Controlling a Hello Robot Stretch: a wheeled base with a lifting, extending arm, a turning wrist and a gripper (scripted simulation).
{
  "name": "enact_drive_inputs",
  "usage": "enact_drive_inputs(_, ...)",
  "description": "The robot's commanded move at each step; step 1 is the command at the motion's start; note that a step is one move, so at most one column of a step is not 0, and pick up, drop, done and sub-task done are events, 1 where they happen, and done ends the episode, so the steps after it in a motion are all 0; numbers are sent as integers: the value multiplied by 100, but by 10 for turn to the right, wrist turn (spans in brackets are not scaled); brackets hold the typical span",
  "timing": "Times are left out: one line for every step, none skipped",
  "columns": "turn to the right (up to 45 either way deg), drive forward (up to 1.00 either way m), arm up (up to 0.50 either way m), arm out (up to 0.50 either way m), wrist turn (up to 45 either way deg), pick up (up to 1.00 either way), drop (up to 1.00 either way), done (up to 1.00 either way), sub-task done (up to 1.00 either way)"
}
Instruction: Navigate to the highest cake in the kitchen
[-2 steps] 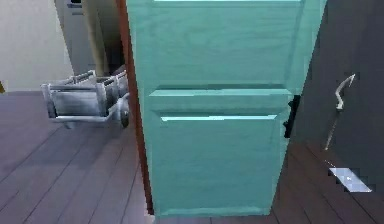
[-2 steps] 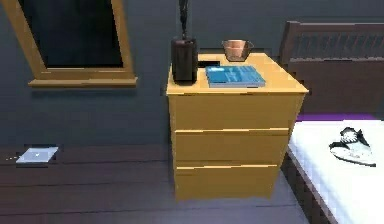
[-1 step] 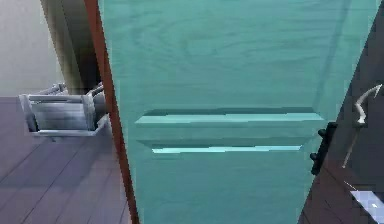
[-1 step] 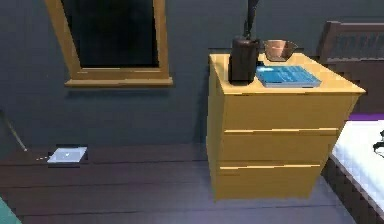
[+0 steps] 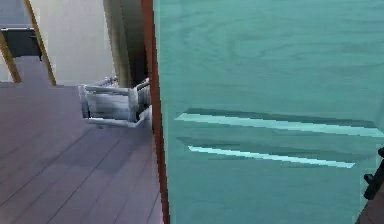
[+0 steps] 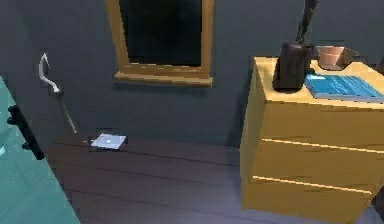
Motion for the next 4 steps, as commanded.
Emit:
enact_drive_inputs(0,40,0,0,0,0,0,0,0)
enact_drive_inputs(-450,0,0,0,0,0,0,0,0)
enact_drive_inputs(-300,0,0,0,0,0,0,0,0)
enact_drive_inputs(0,60,0,0,0,0,0,0,0)
